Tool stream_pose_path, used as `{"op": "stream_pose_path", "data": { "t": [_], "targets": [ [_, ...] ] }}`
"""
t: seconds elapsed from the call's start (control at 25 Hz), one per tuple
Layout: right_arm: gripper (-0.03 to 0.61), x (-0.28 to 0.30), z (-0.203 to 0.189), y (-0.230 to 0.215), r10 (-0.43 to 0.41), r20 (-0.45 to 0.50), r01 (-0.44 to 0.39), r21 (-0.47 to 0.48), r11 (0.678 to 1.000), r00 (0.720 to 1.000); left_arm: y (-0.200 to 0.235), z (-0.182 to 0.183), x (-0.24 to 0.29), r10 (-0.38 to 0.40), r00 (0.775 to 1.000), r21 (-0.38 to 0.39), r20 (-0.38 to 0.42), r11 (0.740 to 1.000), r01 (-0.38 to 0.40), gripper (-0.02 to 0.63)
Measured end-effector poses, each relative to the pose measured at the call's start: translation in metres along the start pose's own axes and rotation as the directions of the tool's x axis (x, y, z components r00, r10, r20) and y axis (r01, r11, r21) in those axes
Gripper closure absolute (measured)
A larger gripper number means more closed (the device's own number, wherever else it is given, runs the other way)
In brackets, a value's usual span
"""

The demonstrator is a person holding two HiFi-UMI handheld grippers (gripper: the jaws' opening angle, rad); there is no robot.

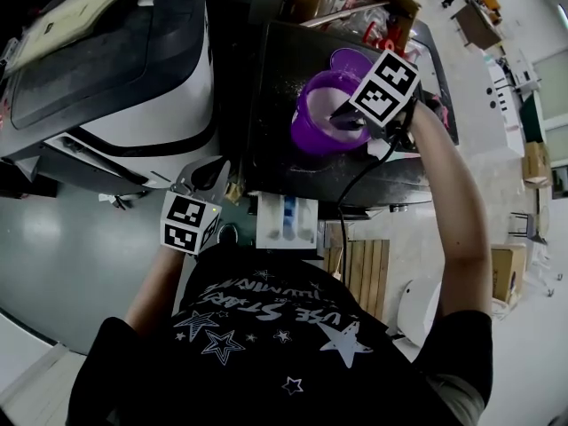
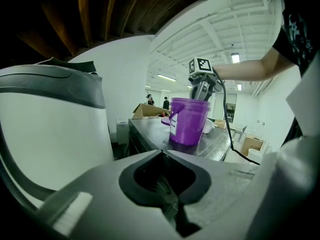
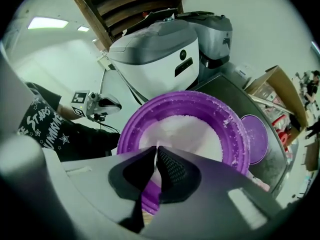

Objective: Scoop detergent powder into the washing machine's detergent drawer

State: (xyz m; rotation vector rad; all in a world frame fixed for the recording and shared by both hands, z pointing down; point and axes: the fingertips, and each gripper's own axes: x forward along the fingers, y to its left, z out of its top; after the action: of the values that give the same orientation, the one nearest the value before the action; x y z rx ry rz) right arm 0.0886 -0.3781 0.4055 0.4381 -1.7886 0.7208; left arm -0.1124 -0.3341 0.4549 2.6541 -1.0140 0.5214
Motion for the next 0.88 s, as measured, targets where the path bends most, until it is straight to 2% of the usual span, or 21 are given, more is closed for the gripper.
{"op": "stream_pose_path", "data": {
  "t": [0.24, 0.44, 0.68, 0.88],
  "targets": [
    [0.541, -0.012, -0.001, -0.005, 0.017, 0.116, -0.031, 0.116, 0.993, 0.993, 0.003, 0.0, 0.002, 0.003, 1.0, 0.002, -0.002, 1.0, -0.003, 0.612],
    [0.541, -0.026, 0.0, -0.007, 0.026, 0.258, -0.084, 0.216, 0.973, 0.966, -0.006, 0.0, 0.005, -0.011, 1.0, 0.013, -0.009, 1.0, 0.011, 0.612],
    [0.541, -0.043, -0.007, -0.006, 0.001, 0.438, -0.158, 0.322, 0.933, 0.899, -0.022, 0.0, 0.003, -0.013, 1.0, 0.024, -0.011, 1.0, 0.013, 0.612],
    [0.541, -0.046, -0.016, -0.008, -0.076, 0.542, -0.169, 0.388, 0.906, 0.837, -0.032, -0.004, -0.003, 0.006, 1.0, 0.03, -0.016, 1.0, -0.006, 0.612]
  ]
}}
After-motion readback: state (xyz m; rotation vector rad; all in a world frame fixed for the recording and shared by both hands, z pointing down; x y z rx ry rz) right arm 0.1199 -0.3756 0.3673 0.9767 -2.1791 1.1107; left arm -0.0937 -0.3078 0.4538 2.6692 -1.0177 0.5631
